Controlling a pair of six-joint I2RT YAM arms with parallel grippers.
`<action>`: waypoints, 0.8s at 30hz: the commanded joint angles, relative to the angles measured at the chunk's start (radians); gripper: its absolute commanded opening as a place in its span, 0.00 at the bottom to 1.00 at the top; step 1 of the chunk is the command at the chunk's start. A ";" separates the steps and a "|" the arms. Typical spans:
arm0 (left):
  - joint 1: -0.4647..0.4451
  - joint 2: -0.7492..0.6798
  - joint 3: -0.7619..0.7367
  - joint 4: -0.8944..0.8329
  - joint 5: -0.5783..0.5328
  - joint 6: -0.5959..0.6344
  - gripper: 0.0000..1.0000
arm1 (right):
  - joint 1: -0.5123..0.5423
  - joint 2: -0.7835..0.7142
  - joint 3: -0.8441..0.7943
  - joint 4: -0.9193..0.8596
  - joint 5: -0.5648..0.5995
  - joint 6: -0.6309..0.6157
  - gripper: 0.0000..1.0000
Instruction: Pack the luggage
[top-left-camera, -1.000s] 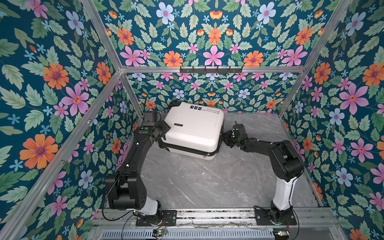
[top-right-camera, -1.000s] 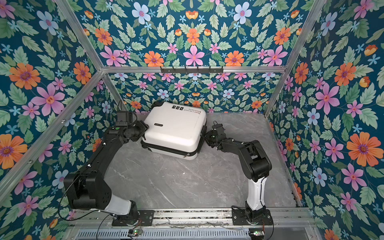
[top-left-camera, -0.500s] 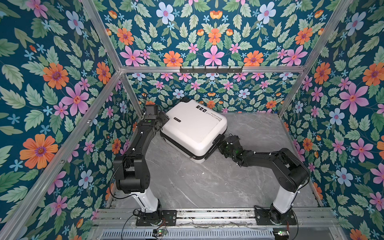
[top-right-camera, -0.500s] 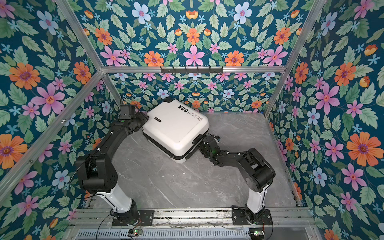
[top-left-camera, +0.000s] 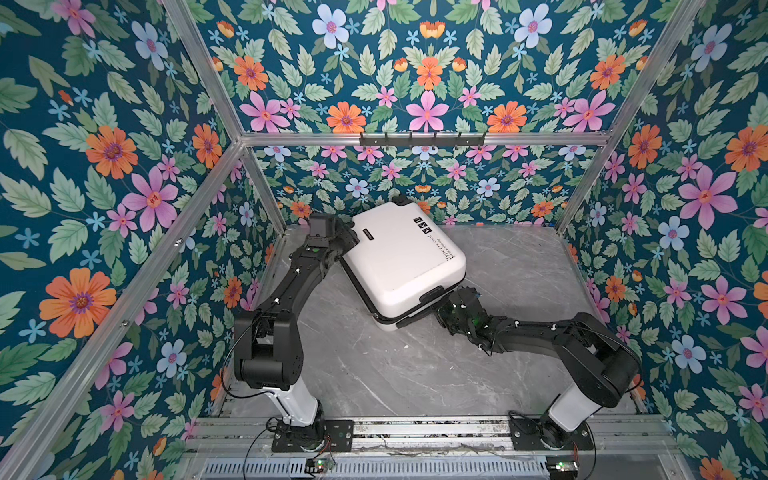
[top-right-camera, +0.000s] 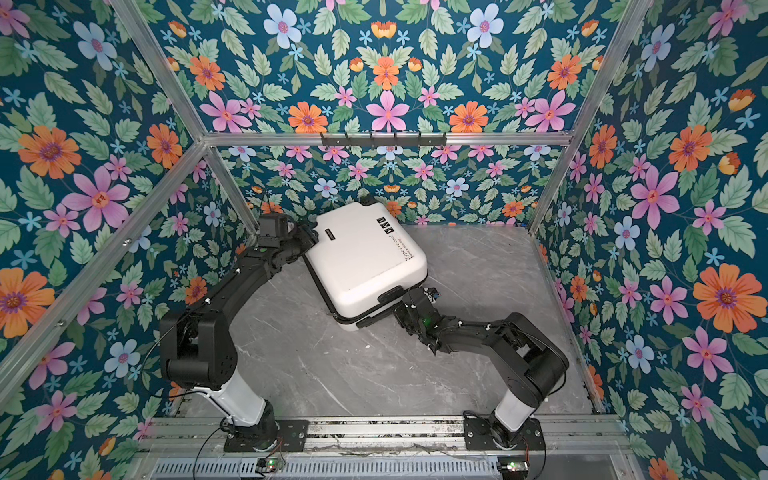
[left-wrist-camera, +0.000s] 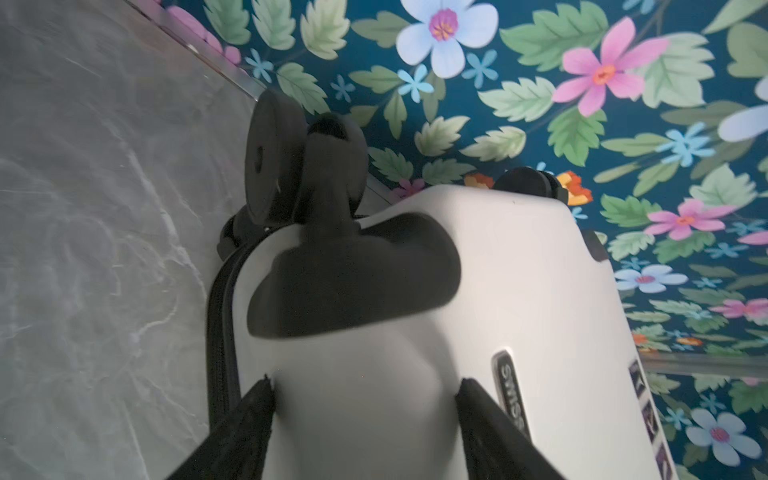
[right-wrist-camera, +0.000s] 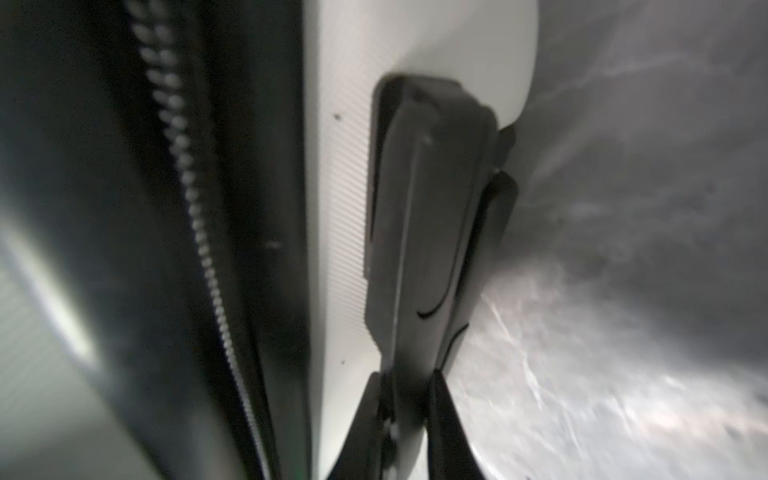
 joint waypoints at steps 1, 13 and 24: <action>-0.044 0.036 0.006 -0.144 0.206 0.041 0.70 | 0.029 -0.015 -0.013 -0.003 -0.098 -0.071 0.11; -0.169 0.033 0.049 -0.146 0.141 0.040 0.70 | 0.116 -0.245 -0.114 -0.134 0.054 -0.100 0.48; -0.048 -0.350 -0.140 -0.538 0.102 0.057 0.66 | 0.101 -0.740 -0.144 -0.642 0.223 -0.211 0.66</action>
